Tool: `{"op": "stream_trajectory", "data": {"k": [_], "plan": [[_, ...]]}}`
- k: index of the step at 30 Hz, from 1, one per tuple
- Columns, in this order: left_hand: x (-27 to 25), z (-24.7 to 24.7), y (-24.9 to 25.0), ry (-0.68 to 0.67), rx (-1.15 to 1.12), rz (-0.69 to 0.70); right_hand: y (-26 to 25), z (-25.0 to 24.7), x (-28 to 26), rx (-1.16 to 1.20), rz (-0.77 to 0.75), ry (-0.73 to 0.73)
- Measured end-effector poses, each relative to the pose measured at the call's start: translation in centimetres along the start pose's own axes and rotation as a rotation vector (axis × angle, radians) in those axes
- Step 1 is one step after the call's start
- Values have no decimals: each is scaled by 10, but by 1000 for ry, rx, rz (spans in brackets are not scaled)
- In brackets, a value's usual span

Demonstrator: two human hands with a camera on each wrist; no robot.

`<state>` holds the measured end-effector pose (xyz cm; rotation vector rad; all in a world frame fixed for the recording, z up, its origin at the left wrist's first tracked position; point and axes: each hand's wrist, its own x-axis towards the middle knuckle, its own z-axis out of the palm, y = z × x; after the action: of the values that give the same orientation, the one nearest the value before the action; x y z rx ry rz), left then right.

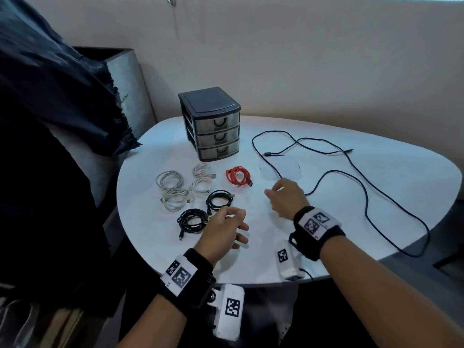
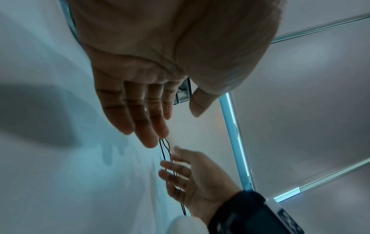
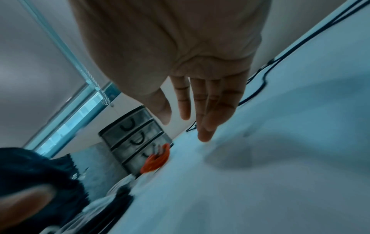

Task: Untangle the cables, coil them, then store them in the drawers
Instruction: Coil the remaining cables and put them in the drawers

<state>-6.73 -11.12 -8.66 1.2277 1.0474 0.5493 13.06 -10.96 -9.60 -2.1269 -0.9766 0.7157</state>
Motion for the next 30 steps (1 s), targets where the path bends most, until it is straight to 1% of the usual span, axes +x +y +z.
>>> {"op": "stream_trajectory", "data": {"k": [4, 6, 8, 10, 11, 13, 14, 16, 17, 18, 20, 21, 22, 24, 27, 28, 30], "plan": [[3, 5, -4, -58, 51, 2, 32, -61, 8, -95, 47, 116], [5, 11, -2, -90, 77, 4, 49, -98, 12, -216, 79, 189], [11, 20, 2, -115, 103, 6, 69, -131, 14, -343, 163, 228], [21, 31, 9, -130, 119, 4, 86, -151, 7, -485, 268, 184], [25, 38, 13, -135, 120, 3, 93, -154, 1, -544, 309, 146], [31, 50, 23, -151, 112, 0, 100, -149, -10, -583, 352, 107], [33, 57, 27, -163, 109, -1, 99, -142, -15, -590, 348, 102], [34, 68, 31, -186, 113, -7, 90, -125, -23, -606, 263, 79], [34, 73, 31, -194, 121, -14, 84, -115, -27, -592, 195, 25], [34, 77, 30, -201, 130, -24, 79, -104, -31, -553, 106, -61], [34, 84, 25, -211, 155, -52, 69, -85, -45, -413, -88, -231], [34, 86, 22, -209, 172, -70, 64, -80, -51, -327, -161, -273], [33, 88, 18, -201, 185, -87, 61, -80, -55, -258, -210, -262], [33, 89, 10, -178, 227, -96, 59, -90, -48, -206, -228, -147], [36, 89, 1, -170, 334, -61, 65, -116, -27, -216, -142, 28], [37, 89, 0, -177, 350, -50, 67, -124, -18, -240, -115, 53], [41, 91, 0, -188, 364, -41, 67, -137, 1, -311, -79, 52]]}}
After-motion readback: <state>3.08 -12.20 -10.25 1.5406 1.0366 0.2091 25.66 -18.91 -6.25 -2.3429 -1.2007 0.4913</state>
